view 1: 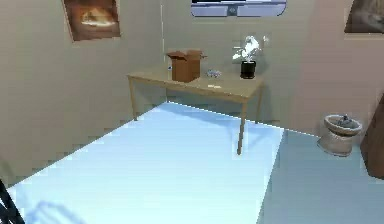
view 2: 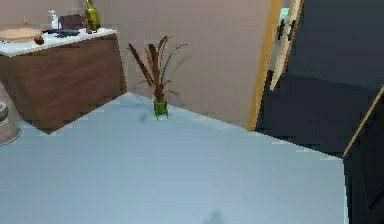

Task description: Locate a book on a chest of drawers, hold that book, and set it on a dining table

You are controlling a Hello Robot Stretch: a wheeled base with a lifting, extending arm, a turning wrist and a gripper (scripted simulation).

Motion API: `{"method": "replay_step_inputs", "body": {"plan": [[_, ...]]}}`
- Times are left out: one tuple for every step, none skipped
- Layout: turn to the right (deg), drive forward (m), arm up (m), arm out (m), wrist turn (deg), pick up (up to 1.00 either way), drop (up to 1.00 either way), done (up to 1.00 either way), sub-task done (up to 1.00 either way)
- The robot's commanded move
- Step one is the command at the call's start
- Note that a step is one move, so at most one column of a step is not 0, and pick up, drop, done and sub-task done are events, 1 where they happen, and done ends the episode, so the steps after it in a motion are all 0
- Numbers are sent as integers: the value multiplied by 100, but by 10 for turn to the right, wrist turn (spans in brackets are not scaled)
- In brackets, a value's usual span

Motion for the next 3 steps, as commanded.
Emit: {"method": "replay_step_inputs", "body": {"plan": [[450,0,0,0,0,0,0,0,0],[450,0,0,0,0,0,0,0,0],[240,0,0,0,0,0,0,0,0]]}}
